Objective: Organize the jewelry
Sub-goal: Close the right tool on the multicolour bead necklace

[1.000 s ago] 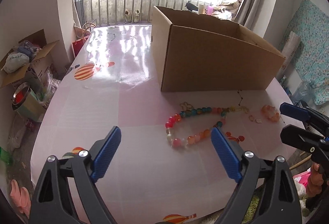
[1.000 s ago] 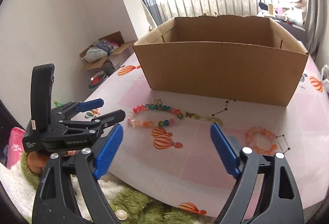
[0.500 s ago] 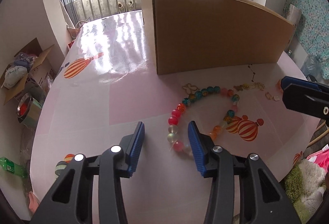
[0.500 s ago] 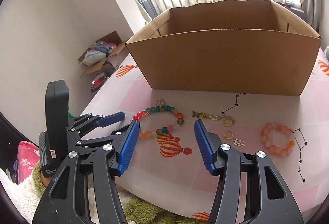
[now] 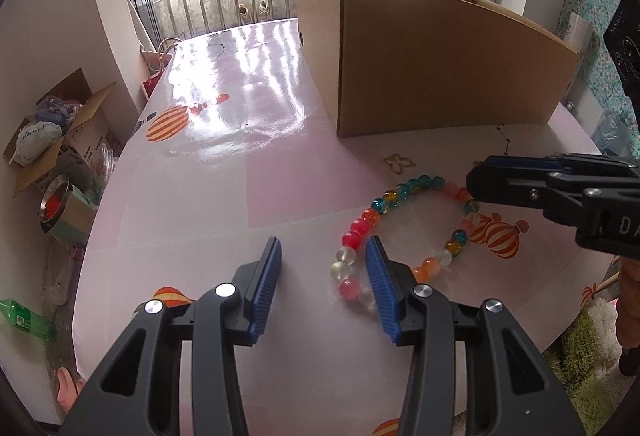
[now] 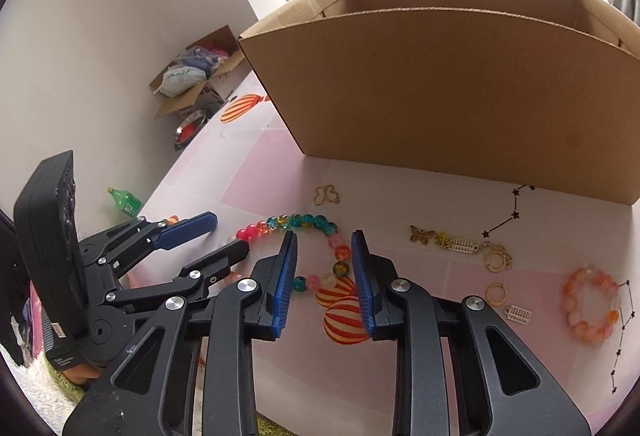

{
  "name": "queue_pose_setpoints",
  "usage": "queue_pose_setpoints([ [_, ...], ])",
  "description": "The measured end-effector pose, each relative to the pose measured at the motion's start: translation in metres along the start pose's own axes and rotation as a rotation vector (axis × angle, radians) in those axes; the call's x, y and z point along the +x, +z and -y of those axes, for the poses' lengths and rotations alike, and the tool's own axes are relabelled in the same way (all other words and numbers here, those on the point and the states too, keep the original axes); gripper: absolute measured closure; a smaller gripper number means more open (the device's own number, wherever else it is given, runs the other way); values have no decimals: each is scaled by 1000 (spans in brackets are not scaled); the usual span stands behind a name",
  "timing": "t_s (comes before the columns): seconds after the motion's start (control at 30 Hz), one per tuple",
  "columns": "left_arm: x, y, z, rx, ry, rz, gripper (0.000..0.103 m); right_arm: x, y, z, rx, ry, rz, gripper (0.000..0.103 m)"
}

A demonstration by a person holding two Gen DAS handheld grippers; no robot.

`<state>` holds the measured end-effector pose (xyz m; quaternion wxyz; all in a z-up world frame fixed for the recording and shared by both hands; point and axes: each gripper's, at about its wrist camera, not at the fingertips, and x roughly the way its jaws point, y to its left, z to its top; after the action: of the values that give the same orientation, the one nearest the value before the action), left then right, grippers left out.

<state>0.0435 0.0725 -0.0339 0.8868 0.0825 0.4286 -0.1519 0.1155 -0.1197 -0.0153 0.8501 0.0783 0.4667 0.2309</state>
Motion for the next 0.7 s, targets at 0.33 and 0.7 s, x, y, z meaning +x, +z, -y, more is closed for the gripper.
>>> queue_pose_setpoints([
  [0.33, 9, 10, -2, 17, -10, 4, 69, 18, 1, -7, -72, -82, -46, 93],
  [0.7, -6, 26, 2, 27, -51, 44, 94, -3, 0, 1, -42, -28, 14, 96],
])
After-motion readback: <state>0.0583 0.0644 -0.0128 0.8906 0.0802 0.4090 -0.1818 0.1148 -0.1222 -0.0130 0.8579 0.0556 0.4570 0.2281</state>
